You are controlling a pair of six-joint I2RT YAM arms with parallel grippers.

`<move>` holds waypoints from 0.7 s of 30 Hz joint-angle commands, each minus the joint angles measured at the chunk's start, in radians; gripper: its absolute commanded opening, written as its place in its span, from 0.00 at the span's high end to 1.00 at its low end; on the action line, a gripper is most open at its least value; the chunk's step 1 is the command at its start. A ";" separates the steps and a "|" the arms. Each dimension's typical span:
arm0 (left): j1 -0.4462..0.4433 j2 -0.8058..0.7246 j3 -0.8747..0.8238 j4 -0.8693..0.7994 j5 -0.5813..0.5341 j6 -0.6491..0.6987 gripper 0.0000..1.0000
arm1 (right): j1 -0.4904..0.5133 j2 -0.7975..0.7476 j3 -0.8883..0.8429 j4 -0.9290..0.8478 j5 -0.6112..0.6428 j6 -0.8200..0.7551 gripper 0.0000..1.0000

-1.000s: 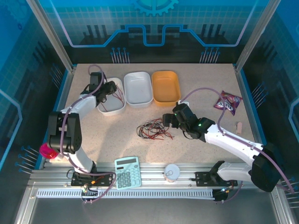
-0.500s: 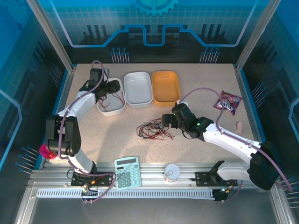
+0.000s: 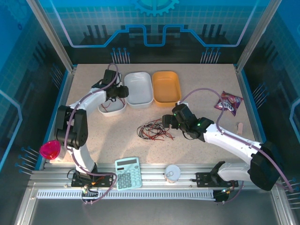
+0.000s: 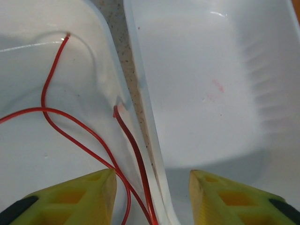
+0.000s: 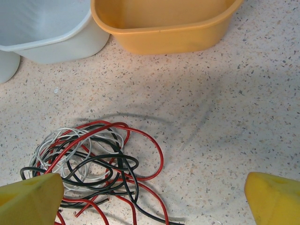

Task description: Untangle the cables

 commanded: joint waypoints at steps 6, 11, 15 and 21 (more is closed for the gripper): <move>-0.026 0.030 0.030 -0.050 -0.069 -0.002 0.79 | -0.015 -0.021 -0.002 -0.008 0.020 0.015 0.00; -0.026 -0.001 0.016 -0.056 -0.150 -0.013 0.99 | -0.016 -0.027 -0.008 -0.006 0.028 0.022 0.00; -0.026 -0.025 0.009 -0.061 -0.259 -0.003 1.00 | -0.015 -0.023 -0.011 -0.002 0.030 0.025 0.00; -0.026 0.029 0.058 -0.083 -0.393 0.029 1.00 | -0.015 -0.011 -0.001 0.001 0.033 0.026 0.00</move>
